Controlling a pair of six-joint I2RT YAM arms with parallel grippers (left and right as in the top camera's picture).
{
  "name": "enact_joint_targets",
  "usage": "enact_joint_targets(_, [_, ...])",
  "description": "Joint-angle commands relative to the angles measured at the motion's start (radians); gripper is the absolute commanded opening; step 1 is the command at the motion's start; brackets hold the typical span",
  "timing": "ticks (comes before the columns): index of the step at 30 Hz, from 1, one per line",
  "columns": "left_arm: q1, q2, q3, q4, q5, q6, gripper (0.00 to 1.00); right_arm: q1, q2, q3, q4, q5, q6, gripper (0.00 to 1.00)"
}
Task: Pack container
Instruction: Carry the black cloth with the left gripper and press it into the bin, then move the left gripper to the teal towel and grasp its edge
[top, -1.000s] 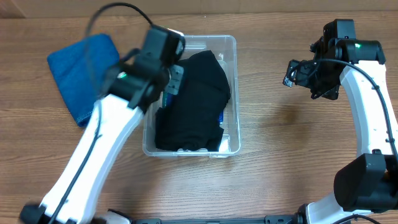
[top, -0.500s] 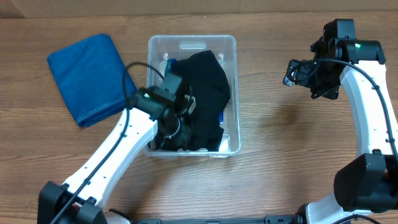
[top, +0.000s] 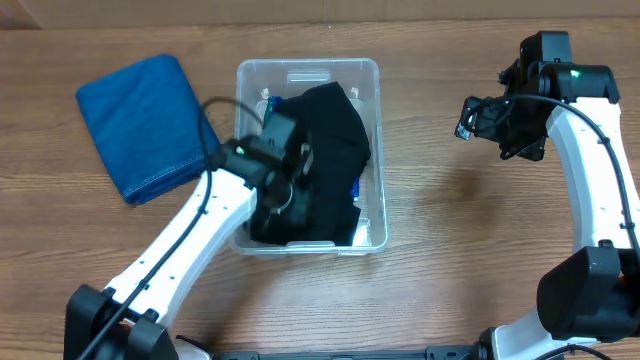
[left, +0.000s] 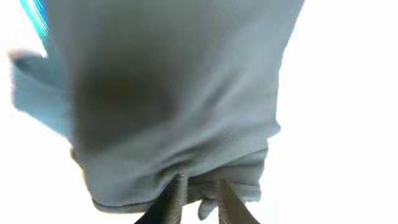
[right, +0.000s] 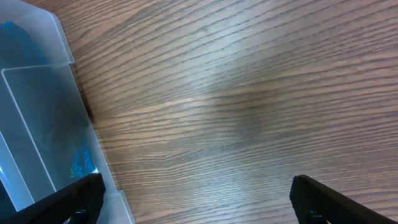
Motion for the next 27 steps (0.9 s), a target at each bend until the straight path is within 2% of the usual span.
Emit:
enact_joint_targets(1, [-0.002, -0.004, 0.204, -0.003, -0.031, 0.024, 0.44, 0.003, -0.001, 0.000, 0.004, -0.001, -0.006, 1.00])
enact_joint_targets(2, [-0.002, -0.004, 0.213, 0.014, -0.060, 0.024, 0.46, 0.003, -0.001, 0.000, 0.004, -0.001, -0.006, 1.00])
enact_joint_targets(5, [0.000, 0.028, 0.207, 0.043, -0.141, 0.019, 0.41, 0.003, -0.001, 0.000, 0.005, -0.001, -0.006, 1.00])
enact_joint_targets(10, [0.000, 0.205, 0.192, 0.042, -0.136, 0.019, 0.42, 0.003, -0.001, 0.000, 0.003, -0.001, -0.006, 1.00])
enact_joint_targets(15, [0.002, 0.439, 0.192, 0.043, -0.135, 0.012, 0.48, 0.003, -0.001, 0.000, -0.003, -0.001, -0.006, 1.00])
enact_joint_targets(18, [0.012, 0.507, 0.193, 0.031, -0.136, 0.013, 0.50, 0.003, -0.001, 0.000, -0.007, -0.001, -0.006, 1.00])
enact_joint_targets(21, [0.013, 0.472, 0.224, -0.019, -0.141, 0.041, 0.52, 0.003, -0.001, 0.000, -0.007, -0.001, -0.006, 1.00])
enact_joint_targets(25, [0.013, 0.306, 0.349, -0.110, -0.232, 0.044, 0.56, 0.003, -0.001, 0.000, -0.007, -0.001, -0.007, 1.00])
enact_joint_targets(26, [0.017, 0.243, 0.385, -0.128, -0.282, 0.043, 0.62, 0.003, -0.001, 0.000, -0.007, -0.001, -0.007, 1.00])
enact_joint_targets(27, [0.026, 0.181, 0.417, -0.139, -0.323, 0.043, 0.75, 0.003, -0.001, 0.000, -0.007, 0.000, -0.007, 1.00])
